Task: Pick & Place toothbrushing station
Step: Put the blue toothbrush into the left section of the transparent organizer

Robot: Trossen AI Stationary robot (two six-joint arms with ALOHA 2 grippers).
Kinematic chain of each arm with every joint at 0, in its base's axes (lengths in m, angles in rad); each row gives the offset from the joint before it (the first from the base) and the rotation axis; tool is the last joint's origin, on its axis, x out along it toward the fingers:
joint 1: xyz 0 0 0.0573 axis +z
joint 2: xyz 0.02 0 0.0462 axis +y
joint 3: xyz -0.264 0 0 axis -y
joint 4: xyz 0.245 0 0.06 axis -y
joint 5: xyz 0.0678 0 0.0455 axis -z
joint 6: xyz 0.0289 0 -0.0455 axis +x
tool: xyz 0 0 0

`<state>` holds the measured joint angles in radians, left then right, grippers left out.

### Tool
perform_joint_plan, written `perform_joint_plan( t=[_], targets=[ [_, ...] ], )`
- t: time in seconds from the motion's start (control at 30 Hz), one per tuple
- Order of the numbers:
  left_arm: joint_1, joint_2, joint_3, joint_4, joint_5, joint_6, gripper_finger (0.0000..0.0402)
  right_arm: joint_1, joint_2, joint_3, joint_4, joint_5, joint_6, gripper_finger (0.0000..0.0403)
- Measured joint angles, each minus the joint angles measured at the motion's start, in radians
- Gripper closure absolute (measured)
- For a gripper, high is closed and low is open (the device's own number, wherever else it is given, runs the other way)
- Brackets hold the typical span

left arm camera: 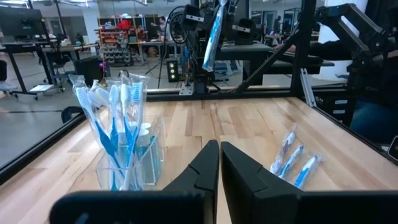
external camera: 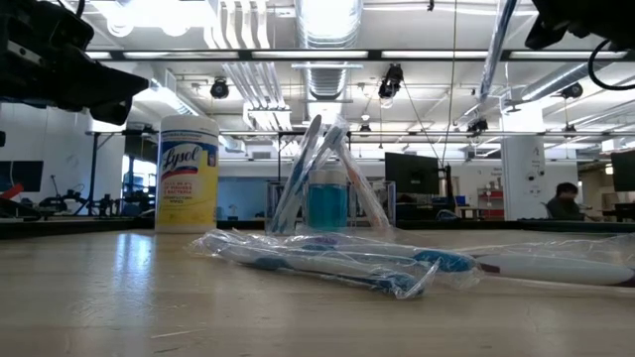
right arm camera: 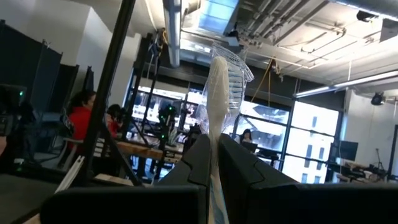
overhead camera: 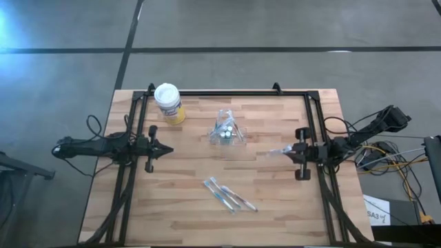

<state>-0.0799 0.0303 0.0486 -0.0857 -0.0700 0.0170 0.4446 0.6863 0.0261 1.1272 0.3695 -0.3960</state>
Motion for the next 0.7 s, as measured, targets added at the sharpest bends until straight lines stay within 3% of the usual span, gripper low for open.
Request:
perform_joint_plan(
  t=[0.33,0.43,0.53,0.7],
  targets=[
    [0.0,0.0,-0.006,0.05,-0.007,-0.012,0.0383,-0.003,0.003,0.003,-0.022,0.0,0.01,0.039],
    [0.0,0.0,-0.006,0.074,-0.052,-0.048,0.0385,-0.02,0.01,0.017,-0.028,-0.001,0.037,0.039],
    [0.0,0.0,-0.006,0.093,-0.117,-0.103,0.0385,-0.049,0.041,0.042,-0.067,-0.001,0.07,0.039],
    [0.0,0.0,-0.006,0.133,-0.112,-0.102,0.0385,-0.108,0.147,0.127,-0.148,-0.003,0.101,0.039]
  ],
)
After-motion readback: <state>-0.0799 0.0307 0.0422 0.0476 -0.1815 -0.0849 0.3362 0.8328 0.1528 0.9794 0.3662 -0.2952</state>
